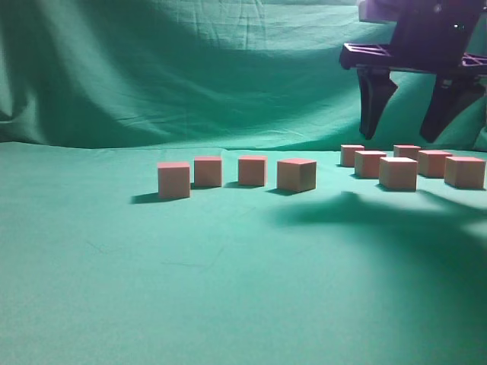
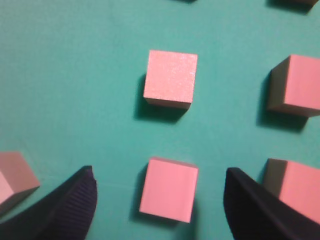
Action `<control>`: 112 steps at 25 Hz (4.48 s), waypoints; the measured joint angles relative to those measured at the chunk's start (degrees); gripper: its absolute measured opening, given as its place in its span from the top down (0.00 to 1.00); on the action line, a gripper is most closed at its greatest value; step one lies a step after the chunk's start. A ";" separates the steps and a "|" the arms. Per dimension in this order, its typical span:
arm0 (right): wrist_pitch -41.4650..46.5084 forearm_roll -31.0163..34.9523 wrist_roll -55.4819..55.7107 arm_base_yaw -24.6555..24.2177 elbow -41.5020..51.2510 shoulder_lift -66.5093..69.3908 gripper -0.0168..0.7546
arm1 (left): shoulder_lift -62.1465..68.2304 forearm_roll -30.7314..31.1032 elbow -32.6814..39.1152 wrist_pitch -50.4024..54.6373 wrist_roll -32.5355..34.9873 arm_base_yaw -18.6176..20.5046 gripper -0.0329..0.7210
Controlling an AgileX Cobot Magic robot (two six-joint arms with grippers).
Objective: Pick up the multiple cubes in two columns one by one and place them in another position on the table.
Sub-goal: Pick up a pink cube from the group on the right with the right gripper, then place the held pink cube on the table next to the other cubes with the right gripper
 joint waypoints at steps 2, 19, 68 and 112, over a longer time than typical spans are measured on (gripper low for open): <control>-1.45 0.00 0.00 0.00 0.00 0.82 0.28 | 0.00 0.00 0.00 0.00 0.00 0.00 0.96; -3.61 -0.41 -0.12 0.00 0.00 6.90 0.56 | 0.00 0.00 0.00 0.00 0.00 0.00 0.96; 14.42 12.73 -23.17 25.19 -17.49 13.49 0.65 | 0.00 0.00 0.00 0.00 0.00 0.00 0.96; 38.80 -1.41 -17.96 25.19 -37.30 12.50 0.17 | 0.00 0.00 0.00 0.00 0.00 0.00 0.96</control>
